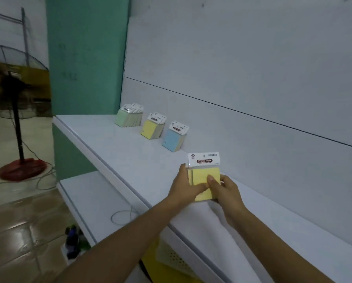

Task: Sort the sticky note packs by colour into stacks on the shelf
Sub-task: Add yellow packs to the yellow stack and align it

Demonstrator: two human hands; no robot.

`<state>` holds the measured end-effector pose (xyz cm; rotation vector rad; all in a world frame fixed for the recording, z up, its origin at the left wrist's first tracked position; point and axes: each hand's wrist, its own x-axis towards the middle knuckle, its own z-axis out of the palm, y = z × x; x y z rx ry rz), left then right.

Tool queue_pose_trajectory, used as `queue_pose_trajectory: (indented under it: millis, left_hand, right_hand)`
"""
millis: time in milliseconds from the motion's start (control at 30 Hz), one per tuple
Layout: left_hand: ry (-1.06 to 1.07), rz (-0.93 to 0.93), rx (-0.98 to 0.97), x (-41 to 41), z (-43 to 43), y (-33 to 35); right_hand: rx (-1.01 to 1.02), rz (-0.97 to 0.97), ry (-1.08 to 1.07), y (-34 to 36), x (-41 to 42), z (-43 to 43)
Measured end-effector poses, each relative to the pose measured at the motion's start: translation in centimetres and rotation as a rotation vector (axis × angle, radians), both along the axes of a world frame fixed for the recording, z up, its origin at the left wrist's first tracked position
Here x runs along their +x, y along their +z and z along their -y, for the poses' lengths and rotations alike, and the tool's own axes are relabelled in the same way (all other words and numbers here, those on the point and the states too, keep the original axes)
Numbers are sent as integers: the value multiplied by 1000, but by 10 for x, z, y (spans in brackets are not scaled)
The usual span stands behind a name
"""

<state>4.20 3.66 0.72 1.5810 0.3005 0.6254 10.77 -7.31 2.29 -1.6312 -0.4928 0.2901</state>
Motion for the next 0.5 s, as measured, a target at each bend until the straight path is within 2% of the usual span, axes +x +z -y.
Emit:
queue_pose_trajectory:
  millis: [133,333,500]
  left_hand:
    - [85,72,-181,-58,-74,15]
    - [335,81,-181,-178,-190,13]
    - [528,44,-129,-271,-251,0]
  right_hand:
    - [84,-44,103,24,-47,-75]
    - [63,-40,323,20,-134,-209]
    - [20,-2,544,0,-207,-284]
